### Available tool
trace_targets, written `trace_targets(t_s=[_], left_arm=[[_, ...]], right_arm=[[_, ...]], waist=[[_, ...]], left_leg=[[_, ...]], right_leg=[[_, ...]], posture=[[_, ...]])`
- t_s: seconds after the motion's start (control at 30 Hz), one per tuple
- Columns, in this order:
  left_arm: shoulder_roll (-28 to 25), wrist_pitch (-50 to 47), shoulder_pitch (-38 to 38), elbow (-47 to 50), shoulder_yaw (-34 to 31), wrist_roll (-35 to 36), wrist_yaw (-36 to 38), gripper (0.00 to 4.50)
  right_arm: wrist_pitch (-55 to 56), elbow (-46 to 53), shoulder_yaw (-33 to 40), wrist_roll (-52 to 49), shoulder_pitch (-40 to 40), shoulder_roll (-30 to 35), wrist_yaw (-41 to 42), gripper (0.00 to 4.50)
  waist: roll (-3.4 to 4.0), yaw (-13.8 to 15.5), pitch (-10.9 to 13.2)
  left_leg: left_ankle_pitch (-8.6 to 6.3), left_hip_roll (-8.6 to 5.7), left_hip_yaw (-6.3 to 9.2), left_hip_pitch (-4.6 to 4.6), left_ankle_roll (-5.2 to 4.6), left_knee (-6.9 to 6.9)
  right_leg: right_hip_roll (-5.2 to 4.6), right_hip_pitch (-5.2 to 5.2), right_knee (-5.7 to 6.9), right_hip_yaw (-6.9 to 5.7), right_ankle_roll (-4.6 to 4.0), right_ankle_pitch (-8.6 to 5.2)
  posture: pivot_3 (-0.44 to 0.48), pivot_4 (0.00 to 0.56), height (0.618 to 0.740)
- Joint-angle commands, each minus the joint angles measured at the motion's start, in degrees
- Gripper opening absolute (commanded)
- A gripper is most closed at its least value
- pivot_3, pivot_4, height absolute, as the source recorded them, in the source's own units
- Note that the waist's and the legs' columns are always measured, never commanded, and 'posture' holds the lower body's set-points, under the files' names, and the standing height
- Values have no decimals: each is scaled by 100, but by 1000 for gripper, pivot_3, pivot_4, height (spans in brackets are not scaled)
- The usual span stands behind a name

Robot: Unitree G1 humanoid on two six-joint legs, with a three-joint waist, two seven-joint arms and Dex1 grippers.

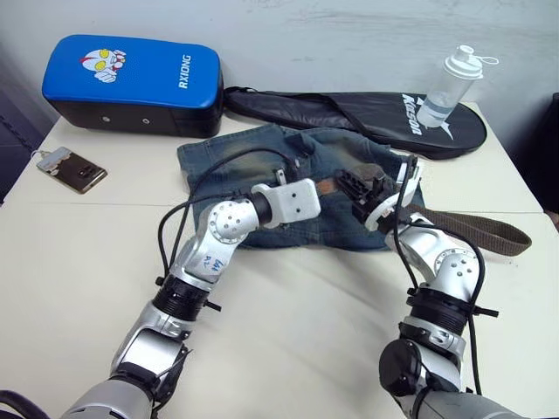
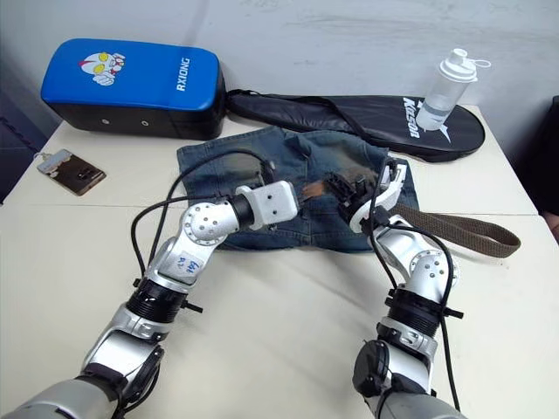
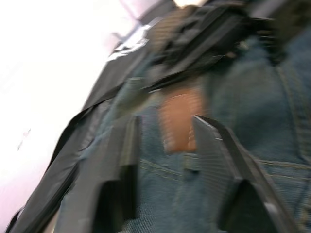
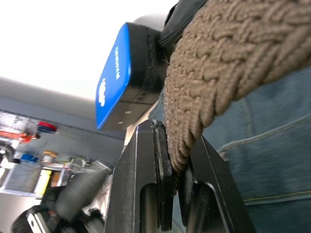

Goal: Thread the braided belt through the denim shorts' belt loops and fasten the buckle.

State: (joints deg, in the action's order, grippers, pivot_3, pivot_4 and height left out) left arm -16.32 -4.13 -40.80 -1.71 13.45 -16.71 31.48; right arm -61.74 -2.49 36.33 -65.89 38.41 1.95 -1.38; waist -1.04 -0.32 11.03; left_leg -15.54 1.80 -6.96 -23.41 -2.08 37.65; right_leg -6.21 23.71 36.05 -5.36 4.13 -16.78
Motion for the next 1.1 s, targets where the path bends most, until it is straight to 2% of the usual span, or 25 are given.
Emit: trace_targets(t_s=[0.03,0.2,0.43,0.83,1.1], left_arm=[[-405,-1243,547,707,-921,908,491,4467],[-391,-2177,885,1097,-1326,1515,680,4467],[-215,-3103,1163,1619,-1526,2014,598,4467],[-297,-3594,1458,2029,-1500,2204,444,4467],[-389,-3763,1521,2189,-1486,2285,356,4467]], right_arm=[[556,19,-934,974,-228,654,806,0],[804,-157,-1136,1162,-309,614,1047,0],[1222,-493,-1237,1211,-179,301,1230,0],[1324,-880,-1279,1029,-29,-169,1296,0],[1697,-1292,-1936,1827,-127,-394,1378,0]], waist=[[0,-1,0],[0,-44,0],[0,-114,0],[1,-132,0],[2,-148,1]], left_leg=[[0,0,0,0,0,0],[4,0,-2,4,7,-13],[20,-2,0,7,29,-31],[25,-2,1,12,37,-44],[27,-1,1,13,41,-53]], right_leg=[[0,0,0,0,0,0],[1,1,-4,1,0,0],[1,2,-8,0,0,0],[1,2,-10,3,0,0],[1,5,-12,5,-1,0]], posture=[[0,150,740],[0,150,740],[0,150,740],[0,150,740],[0,150,740]])
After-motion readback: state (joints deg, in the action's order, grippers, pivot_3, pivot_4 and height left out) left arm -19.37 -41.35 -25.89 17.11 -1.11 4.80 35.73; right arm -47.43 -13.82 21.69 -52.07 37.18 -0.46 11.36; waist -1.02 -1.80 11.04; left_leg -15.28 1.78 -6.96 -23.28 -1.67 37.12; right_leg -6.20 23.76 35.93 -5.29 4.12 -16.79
